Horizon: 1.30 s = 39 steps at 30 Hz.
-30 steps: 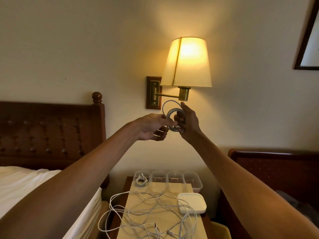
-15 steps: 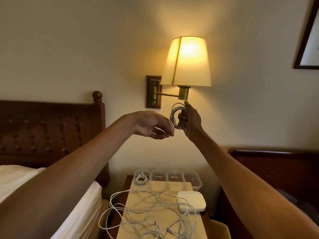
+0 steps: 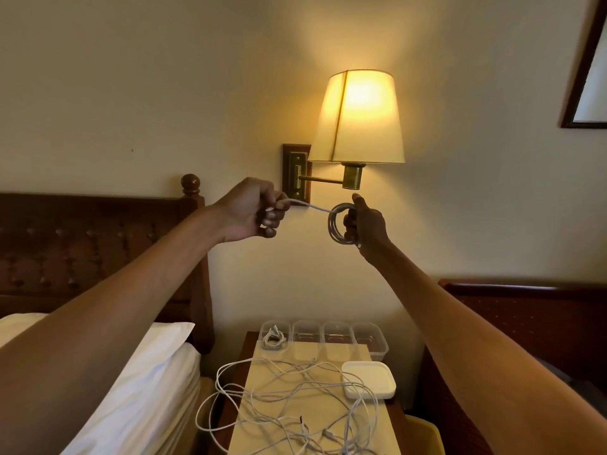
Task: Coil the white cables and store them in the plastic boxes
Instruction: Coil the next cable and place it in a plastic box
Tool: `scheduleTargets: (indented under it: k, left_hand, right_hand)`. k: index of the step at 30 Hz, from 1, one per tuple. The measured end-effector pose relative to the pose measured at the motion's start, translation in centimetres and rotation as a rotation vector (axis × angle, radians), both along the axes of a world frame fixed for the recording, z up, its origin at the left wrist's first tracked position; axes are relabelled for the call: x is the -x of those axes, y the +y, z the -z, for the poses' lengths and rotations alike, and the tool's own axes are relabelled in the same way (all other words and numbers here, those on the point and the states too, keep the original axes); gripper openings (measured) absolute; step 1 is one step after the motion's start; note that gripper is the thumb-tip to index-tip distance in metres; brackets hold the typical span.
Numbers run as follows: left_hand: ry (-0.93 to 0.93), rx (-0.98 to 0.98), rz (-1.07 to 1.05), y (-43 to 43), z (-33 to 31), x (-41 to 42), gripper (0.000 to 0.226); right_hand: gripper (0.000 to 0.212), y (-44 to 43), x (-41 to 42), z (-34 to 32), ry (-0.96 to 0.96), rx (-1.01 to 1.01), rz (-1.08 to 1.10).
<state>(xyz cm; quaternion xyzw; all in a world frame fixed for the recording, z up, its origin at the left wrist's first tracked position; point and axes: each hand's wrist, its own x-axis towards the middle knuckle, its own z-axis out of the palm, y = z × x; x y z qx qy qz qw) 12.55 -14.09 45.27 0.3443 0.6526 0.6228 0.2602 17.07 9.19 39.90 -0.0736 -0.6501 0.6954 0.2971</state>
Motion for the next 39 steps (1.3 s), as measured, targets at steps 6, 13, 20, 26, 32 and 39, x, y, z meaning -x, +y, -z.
scheduleTargets:
  k: [6, 13, 20, 26, 32, 39]
  left_hand:
    - [0.334, 0.127, -0.151, -0.5, 1.4, 1.5, 0.027]
    - [0.617, 0.23, -0.194, -0.8, 2.7, 2.2, 0.019]
    - [1.104, 0.269, -0.414, 0.3, 4.3, 3.8, 0.014]
    - [1.38, 0.127, -0.749, 2.0, 6.3, 4.5, 0.015]
    - [0.642, -0.129, -0.715, 4.5, 8.1, 3.0, 0.016]
    - [-0.051, -0.459, -0.546, 6.9, 6.4, 0.2, 0.017]
  right_hand:
    - [0.033, -0.5, -0.7, -0.5, 0.025, 0.325, -0.143]
    - [0.03, -0.2, -0.8, -1.2, 0.057, 0.497, -0.273]
    - [0.035, -0.8, -0.3, -1.3, 0.047, 0.546, -0.372]
    - [0.041, -2.3, 0.1, -1.1, 0.107, 0.575, -0.413]
    - [0.045, -2.5, 0.2, -1.2, 0.155, 0.554, -0.419]
    - [0.047, -2.8, 0.1, -0.6, 0.135, 0.369, -0.336]
